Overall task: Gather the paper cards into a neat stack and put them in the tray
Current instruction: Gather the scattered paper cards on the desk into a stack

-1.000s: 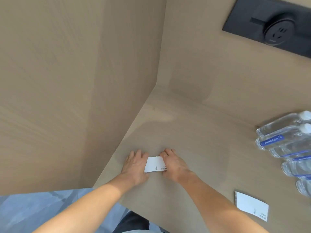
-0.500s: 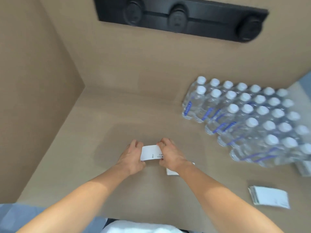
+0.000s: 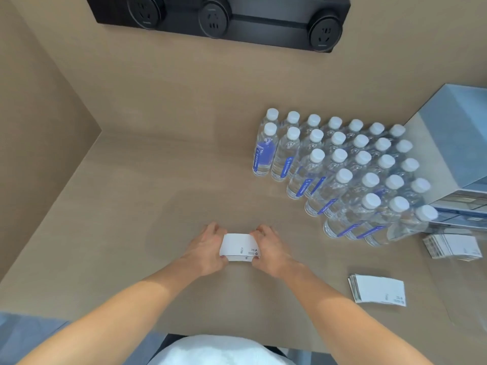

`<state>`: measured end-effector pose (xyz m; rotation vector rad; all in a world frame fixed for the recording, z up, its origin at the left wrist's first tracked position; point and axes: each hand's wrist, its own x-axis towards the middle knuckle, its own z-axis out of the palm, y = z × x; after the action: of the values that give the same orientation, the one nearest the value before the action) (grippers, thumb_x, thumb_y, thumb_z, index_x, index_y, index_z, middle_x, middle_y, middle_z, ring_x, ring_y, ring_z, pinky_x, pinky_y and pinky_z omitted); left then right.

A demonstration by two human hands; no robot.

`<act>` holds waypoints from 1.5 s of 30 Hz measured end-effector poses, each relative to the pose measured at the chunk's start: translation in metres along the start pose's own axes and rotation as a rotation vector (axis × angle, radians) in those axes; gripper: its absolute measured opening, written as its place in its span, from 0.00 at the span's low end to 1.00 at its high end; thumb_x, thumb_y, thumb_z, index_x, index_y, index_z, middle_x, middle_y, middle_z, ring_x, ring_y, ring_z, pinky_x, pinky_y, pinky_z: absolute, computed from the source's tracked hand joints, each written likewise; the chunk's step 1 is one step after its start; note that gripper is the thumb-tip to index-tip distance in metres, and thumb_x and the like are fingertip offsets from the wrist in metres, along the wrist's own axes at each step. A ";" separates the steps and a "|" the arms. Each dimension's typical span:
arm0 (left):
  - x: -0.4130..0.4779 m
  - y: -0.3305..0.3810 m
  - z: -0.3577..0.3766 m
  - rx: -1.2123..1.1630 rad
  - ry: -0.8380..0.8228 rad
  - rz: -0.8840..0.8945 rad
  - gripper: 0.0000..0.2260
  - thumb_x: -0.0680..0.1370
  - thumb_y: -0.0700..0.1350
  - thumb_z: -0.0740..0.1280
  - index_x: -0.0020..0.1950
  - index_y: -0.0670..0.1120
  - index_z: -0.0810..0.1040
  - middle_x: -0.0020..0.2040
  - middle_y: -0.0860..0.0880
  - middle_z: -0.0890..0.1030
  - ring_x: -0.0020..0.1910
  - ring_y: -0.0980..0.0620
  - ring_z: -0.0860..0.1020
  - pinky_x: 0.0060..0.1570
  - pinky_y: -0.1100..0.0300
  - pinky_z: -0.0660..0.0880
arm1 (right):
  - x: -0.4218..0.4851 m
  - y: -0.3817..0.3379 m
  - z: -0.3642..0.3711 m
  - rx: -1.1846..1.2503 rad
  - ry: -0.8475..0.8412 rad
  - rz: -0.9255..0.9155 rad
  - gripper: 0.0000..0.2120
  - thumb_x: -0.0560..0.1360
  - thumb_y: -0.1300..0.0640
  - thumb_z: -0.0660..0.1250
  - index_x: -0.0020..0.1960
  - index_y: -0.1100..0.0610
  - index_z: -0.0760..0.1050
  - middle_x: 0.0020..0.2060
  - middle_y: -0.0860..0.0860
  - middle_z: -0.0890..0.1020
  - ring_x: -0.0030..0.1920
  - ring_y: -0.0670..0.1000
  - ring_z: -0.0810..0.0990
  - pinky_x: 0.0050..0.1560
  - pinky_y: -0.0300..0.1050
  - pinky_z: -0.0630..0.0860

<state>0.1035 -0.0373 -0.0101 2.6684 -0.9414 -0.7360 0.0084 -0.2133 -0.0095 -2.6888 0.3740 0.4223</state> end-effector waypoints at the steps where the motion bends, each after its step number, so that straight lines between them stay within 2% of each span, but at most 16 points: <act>1: 0.000 0.001 0.002 0.004 -0.001 0.004 0.24 0.71 0.50 0.68 0.64 0.49 0.67 0.61 0.52 0.65 0.59 0.50 0.71 0.51 0.52 0.77 | -0.002 0.003 0.001 -0.002 -0.004 0.002 0.24 0.69 0.57 0.69 0.64 0.52 0.71 0.61 0.49 0.69 0.63 0.52 0.67 0.56 0.48 0.76; 8: 0.004 0.006 0.019 -0.013 -0.022 0.027 0.19 0.75 0.46 0.66 0.65 0.48 0.70 0.64 0.51 0.66 0.64 0.50 0.69 0.54 0.57 0.73 | -0.007 0.022 0.009 0.112 -0.064 0.025 0.18 0.72 0.60 0.66 0.62 0.57 0.73 0.62 0.52 0.70 0.61 0.53 0.72 0.60 0.48 0.75; 14: 0.007 0.001 0.028 -0.080 -0.018 0.005 0.21 0.75 0.40 0.65 0.67 0.48 0.71 0.66 0.52 0.67 0.65 0.49 0.69 0.59 0.59 0.70 | -0.005 0.019 0.016 0.272 -0.041 0.098 0.16 0.70 0.66 0.65 0.57 0.57 0.73 0.57 0.52 0.73 0.50 0.53 0.76 0.50 0.43 0.74; 16: 0.009 0.000 0.029 -0.093 -0.008 -0.018 0.22 0.74 0.39 0.65 0.68 0.49 0.71 0.67 0.52 0.68 0.66 0.48 0.69 0.60 0.58 0.71 | -0.004 0.019 0.018 0.264 -0.036 0.096 0.16 0.69 0.67 0.64 0.57 0.57 0.74 0.56 0.52 0.73 0.50 0.53 0.76 0.51 0.43 0.75; 18: 0.009 0.001 0.029 -0.131 0.005 -0.037 0.22 0.73 0.37 0.66 0.66 0.49 0.73 0.65 0.51 0.71 0.64 0.47 0.72 0.60 0.56 0.73 | -0.004 0.018 0.020 0.237 -0.028 0.084 0.18 0.69 0.67 0.64 0.58 0.57 0.75 0.57 0.52 0.72 0.54 0.53 0.75 0.54 0.43 0.75; 22: 0.007 0.006 0.024 -0.165 0.037 -0.020 0.14 0.71 0.36 0.63 0.54 0.48 0.78 0.53 0.49 0.77 0.54 0.47 0.77 0.52 0.54 0.77 | -0.005 0.013 0.017 0.225 -0.044 0.112 0.20 0.68 0.65 0.67 0.59 0.57 0.73 0.59 0.51 0.70 0.57 0.53 0.74 0.58 0.44 0.75; 26: 0.008 0.009 0.017 -0.194 0.011 -0.045 0.15 0.69 0.35 0.65 0.53 0.48 0.78 0.52 0.49 0.75 0.50 0.47 0.77 0.51 0.55 0.77 | -0.004 0.010 0.014 0.175 -0.061 0.090 0.21 0.67 0.65 0.69 0.60 0.60 0.72 0.59 0.53 0.69 0.58 0.54 0.73 0.59 0.42 0.74; 29: 0.007 0.004 0.011 -0.413 -0.066 -0.079 0.16 0.64 0.37 0.73 0.51 0.48 0.79 0.50 0.47 0.81 0.47 0.47 0.80 0.50 0.53 0.80 | -0.008 0.014 0.009 0.194 -0.106 0.094 0.30 0.68 0.63 0.71 0.69 0.59 0.68 0.63 0.54 0.69 0.65 0.55 0.69 0.65 0.44 0.70; 32: 0.006 -0.005 0.001 -0.810 -0.067 -0.368 0.24 0.67 0.41 0.78 0.62 0.44 0.76 0.56 0.45 0.81 0.51 0.47 0.81 0.55 0.54 0.78 | -0.016 0.019 0.003 0.285 -0.104 0.204 0.41 0.69 0.58 0.73 0.76 0.61 0.57 0.67 0.56 0.69 0.69 0.56 0.67 0.67 0.44 0.67; 33: 0.006 -0.008 -0.004 -0.969 -0.060 -0.505 0.23 0.70 0.43 0.77 0.62 0.41 0.74 0.58 0.41 0.79 0.50 0.45 0.80 0.54 0.54 0.77 | -0.018 0.018 0.003 0.356 -0.077 0.283 0.39 0.69 0.57 0.72 0.75 0.63 0.59 0.65 0.57 0.72 0.66 0.56 0.71 0.64 0.45 0.70; 35: 0.005 -0.009 -0.014 -1.258 -0.147 -0.685 0.26 0.75 0.50 0.72 0.66 0.37 0.70 0.63 0.35 0.76 0.52 0.40 0.80 0.55 0.49 0.77 | -0.021 0.012 0.000 0.636 0.003 0.475 0.21 0.71 0.58 0.70 0.62 0.61 0.71 0.52 0.56 0.77 0.51 0.54 0.78 0.49 0.46 0.73; 36: 0.003 -0.006 -0.018 -1.341 -0.208 -0.723 0.30 0.76 0.53 0.69 0.70 0.35 0.67 0.66 0.33 0.74 0.55 0.37 0.80 0.56 0.47 0.76 | -0.023 0.006 -0.002 0.816 0.030 0.570 0.11 0.72 0.59 0.69 0.53 0.59 0.72 0.45 0.54 0.76 0.42 0.51 0.77 0.42 0.46 0.71; 37: 0.001 -0.002 -0.021 -1.393 -0.257 -0.740 0.34 0.77 0.57 0.67 0.72 0.34 0.63 0.68 0.33 0.72 0.59 0.36 0.78 0.58 0.46 0.74 | -0.023 0.000 -0.003 0.984 0.033 0.643 0.07 0.73 0.59 0.68 0.47 0.57 0.69 0.42 0.52 0.75 0.37 0.49 0.73 0.40 0.45 0.69; 39: -0.002 0.010 -0.020 -1.418 -0.293 -0.743 0.36 0.78 0.61 0.62 0.72 0.33 0.62 0.67 0.34 0.74 0.59 0.37 0.78 0.62 0.44 0.71 | -0.024 -0.010 -0.001 1.216 -0.001 0.722 0.06 0.74 0.60 0.67 0.44 0.57 0.68 0.41 0.51 0.75 0.37 0.48 0.72 0.38 0.43 0.69; 42: -0.004 0.025 -0.019 -1.347 -0.251 -0.741 0.34 0.79 0.62 0.59 0.71 0.33 0.65 0.65 0.35 0.76 0.56 0.39 0.78 0.66 0.44 0.69 | -0.027 -0.018 0.000 1.274 -0.005 0.730 0.04 0.75 0.60 0.65 0.46 0.54 0.70 0.41 0.50 0.77 0.38 0.47 0.74 0.36 0.41 0.69; 45: -0.005 0.022 -0.018 -1.310 -0.233 -0.752 0.36 0.79 0.63 0.58 0.73 0.34 0.63 0.72 0.35 0.69 0.68 0.38 0.72 0.68 0.43 0.67 | -0.030 -0.011 0.003 1.224 0.055 0.738 0.07 0.76 0.60 0.65 0.42 0.52 0.69 0.39 0.47 0.76 0.39 0.45 0.75 0.41 0.44 0.70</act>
<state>0.0978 -0.0507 0.0147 1.6299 0.5193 -1.2183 -0.0162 -0.1967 0.0021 -1.3120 1.1788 0.1850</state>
